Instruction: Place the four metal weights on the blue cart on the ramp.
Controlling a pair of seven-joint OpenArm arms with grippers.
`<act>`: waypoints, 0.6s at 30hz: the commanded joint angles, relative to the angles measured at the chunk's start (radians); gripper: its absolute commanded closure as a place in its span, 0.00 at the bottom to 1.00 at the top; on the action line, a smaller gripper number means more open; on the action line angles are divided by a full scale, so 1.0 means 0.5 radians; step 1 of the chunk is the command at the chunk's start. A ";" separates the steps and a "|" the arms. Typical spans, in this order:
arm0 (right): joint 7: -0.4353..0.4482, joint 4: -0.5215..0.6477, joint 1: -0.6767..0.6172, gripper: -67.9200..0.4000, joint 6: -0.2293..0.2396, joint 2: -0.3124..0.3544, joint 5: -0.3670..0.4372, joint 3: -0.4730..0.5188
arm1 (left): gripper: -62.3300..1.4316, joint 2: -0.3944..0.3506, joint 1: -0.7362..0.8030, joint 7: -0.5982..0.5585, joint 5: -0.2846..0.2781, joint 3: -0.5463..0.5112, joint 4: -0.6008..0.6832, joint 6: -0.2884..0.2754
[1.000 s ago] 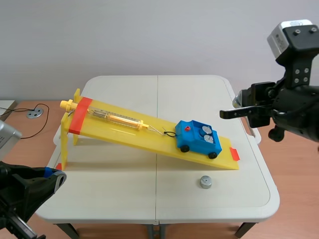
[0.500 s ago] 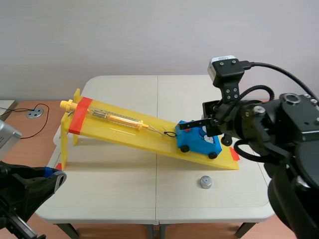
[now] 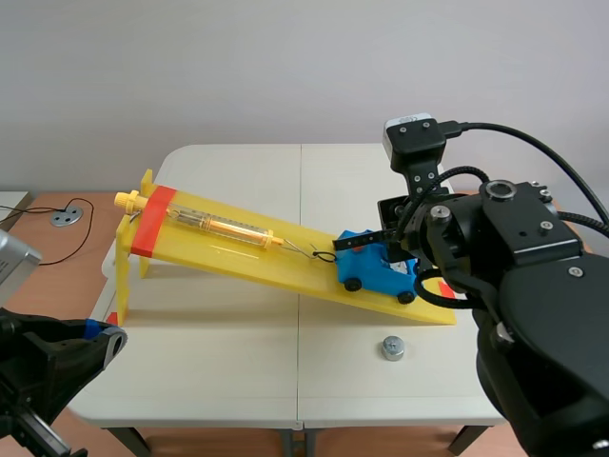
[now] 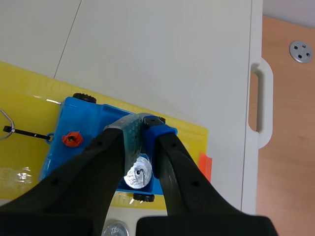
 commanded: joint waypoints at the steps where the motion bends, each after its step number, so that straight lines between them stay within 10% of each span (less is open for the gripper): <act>1: 0.227 0.172 0.203 0.98 -0.096 0.005 0.010 0.013 | 0.91 0.043 -0.040 -0.192 -0.149 -0.031 0.089 -0.056; 18: 0.393 -0.019 0.290 0.98 -0.089 0.004 0.011 -0.105 | 0.91 0.043 -0.040 -0.193 -0.149 -0.031 0.089 -0.056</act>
